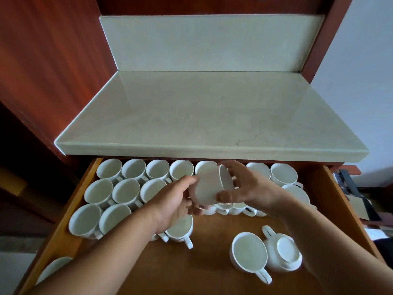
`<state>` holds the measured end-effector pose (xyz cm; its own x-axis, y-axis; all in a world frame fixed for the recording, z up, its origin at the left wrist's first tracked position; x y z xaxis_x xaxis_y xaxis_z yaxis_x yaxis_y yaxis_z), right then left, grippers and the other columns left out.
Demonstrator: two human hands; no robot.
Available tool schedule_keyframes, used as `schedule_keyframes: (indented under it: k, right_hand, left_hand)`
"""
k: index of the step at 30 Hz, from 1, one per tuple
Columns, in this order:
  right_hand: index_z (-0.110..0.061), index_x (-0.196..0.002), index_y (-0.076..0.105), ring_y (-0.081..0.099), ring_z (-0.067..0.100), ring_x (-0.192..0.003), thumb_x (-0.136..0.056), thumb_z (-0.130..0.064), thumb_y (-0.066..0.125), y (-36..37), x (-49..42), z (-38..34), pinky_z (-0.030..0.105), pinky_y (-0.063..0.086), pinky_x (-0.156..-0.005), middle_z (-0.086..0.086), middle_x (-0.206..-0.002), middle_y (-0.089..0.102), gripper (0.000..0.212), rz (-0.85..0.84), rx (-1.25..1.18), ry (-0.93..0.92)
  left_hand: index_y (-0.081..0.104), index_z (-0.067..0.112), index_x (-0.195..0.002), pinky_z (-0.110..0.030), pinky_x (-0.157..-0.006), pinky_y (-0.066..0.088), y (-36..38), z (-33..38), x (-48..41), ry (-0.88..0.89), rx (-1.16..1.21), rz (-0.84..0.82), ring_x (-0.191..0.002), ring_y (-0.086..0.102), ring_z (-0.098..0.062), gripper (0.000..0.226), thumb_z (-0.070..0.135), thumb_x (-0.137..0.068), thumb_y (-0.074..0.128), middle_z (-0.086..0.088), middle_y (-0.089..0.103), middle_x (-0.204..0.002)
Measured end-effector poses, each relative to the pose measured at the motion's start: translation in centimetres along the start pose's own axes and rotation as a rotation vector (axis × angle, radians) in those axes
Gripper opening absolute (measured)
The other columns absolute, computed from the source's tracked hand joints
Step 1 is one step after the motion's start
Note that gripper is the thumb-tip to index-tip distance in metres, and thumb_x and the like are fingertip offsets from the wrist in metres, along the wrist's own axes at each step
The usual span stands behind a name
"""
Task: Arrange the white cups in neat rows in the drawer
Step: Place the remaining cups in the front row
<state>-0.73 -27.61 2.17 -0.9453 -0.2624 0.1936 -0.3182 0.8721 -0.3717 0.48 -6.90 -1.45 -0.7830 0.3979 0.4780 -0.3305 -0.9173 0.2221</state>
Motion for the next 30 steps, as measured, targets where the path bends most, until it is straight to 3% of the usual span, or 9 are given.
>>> schedule_keyframes:
  k: [3, 5, 7, 10, 16, 20, 23, 27, 30]
  right_hand:
    - [-0.037, -0.124, 0.049, 0.065, 0.007, -0.092, -0.060, -0.060, 0.084, 0.8, 0.5, -0.4, 0.029, 0.056, -0.074, -0.015, -0.108, 0.063, 0.076, 0.041, 0.347, 0.131]
    - [-0.032, -0.130, 0.047, 0.062, 0.010, -0.091, -0.067, -0.059, 0.083, 1.8, 0.9, -0.8, 0.022, 0.046, -0.068, -0.012, -0.111, 0.060, 0.077, 0.028, 0.513, 0.186]
    - [-0.027, -0.132, 0.049, 0.059, 0.017, -0.104, -0.077, -0.053, 0.080, 2.9, 1.0, -1.3, 0.028, 0.047, -0.080, -0.004, -0.122, 0.058, 0.069, -0.030, 0.577, 0.215]
    - [-0.026, -0.101, 0.056, 0.058, 0.019, -0.101, -0.087, -0.041, 0.070, 4.3, 0.9, -1.6, 0.034, 0.049, -0.081, 0.001, -0.116, 0.061, 0.024, -0.102, 0.628, 0.167]
    - [-0.026, -0.127, 0.051, 0.061, 0.015, -0.099, -0.077, -0.061, 0.075, 4.5, 1.2, 1.2, 0.028, 0.049, -0.081, -0.006, -0.113, 0.064, 0.065, -0.040, 0.483, 0.247]
    - [-0.026, -0.129, 0.059, 0.063, 0.009, -0.100, -0.079, -0.060, 0.071, 2.3, 2.5, 1.8, 0.026, 0.049, -0.083, -0.010, -0.115, 0.068, 0.061, -0.071, 0.576, 0.258]
    - [-0.026, -0.125, 0.060, 0.061, 0.005, -0.083, -0.081, -0.052, 0.071, 1.4, 4.0, 3.1, 0.022, 0.047, -0.070, -0.012, -0.103, 0.066, 0.052, -0.147, 0.718, 0.309]
    - [-0.026, -0.140, 0.049, 0.056, 0.015, -0.121, -0.076, -0.060, 0.074, 2.1, 5.4, 4.9, 0.031, 0.046, -0.094, -0.008, -0.136, 0.057, 0.076, -0.221, 0.848, 0.282]
    - [-0.021, -0.136, 0.050, 0.054, 0.017, -0.120, -0.074, -0.055, 0.078, 2.9, 6.0, 5.5, 0.030, 0.046, -0.093, -0.003, -0.135, 0.055, 0.076, -0.223, 0.852, 0.232]
  left_hand:
    - [0.062, 0.031, -0.129, -0.038, -0.097, 0.054, -1.2, 0.4, 0.0, 0.177, -0.371, 0.002, -0.109, 0.067, -0.015, 0.053, 0.030, -0.078, 0.073, 0.003, 0.069, -0.125]
    - [0.050, 0.043, -0.139, -0.025, -0.106, 0.045, -0.7, 0.7, 0.9, 0.298, -0.743, -0.053, -0.122, 0.053, 0.005, 0.073, 0.033, -0.077, 0.085, 0.021, 0.058, -0.135]
    - [0.036, 0.046, -0.148, -0.006, -0.098, 0.033, 0.5, 0.5, 1.4, 0.425, -1.084, -0.085, -0.125, 0.041, 0.013, 0.088, 0.039, -0.077, 0.087, 0.029, 0.043, -0.143]
    - [0.027, 0.043, -0.152, 0.000, -0.080, 0.030, 1.9, -0.5, 1.4, 0.510, -1.303, -0.079, -0.120, 0.036, 0.008, 0.094, 0.045, -0.077, 0.083, 0.023, 0.031, -0.147]
    - [0.028, 0.034, -0.152, -0.019, -0.081, 0.029, 2.7, -1.0, 1.3, 0.492, -1.421, 0.049, -0.129, 0.044, -0.011, 0.086, 0.055, -0.081, 0.072, 0.013, 0.034, -0.145]
    - [0.026, 0.033, -0.154, -0.023, -0.093, 0.037, 2.1, -2.1, 1.5, 0.457, -1.435, 0.032, -0.132, 0.044, -0.011, 0.089, 0.058, -0.080, 0.070, 0.014, 0.031, -0.148]
    - [0.032, 0.035, -0.146, -0.031, -0.097, 0.045, 2.3, -3.2, 1.6, 0.452, -1.452, 0.001, -0.129, 0.046, -0.012, 0.082, 0.054, -0.077, 0.071, 0.013, 0.034, -0.142]
    - [0.034, 0.034, -0.135, -0.042, -0.092, 0.052, 2.8, -4.1, 1.4, 0.455, -1.528, 0.021, -0.123, 0.052, -0.017, 0.073, 0.061, -0.075, 0.064, 0.009, 0.038, -0.134]
    - [0.033, 0.032, -0.136, -0.040, -0.091, 0.051, 2.9, -4.7, 1.0, 0.451, -1.581, 0.033, -0.122, 0.052, -0.018, 0.076, 0.063, -0.074, 0.063, 0.007, 0.038, -0.134]
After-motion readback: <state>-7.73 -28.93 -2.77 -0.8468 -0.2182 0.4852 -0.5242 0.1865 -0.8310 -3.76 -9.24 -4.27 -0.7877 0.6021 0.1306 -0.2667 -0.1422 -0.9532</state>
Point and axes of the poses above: each hand's wrist, its own x-axis away from the middle knuckle, its own y-axis out of the palm, z = x × y, the point moved 3 cm from there along -x, towards the middle knuckle
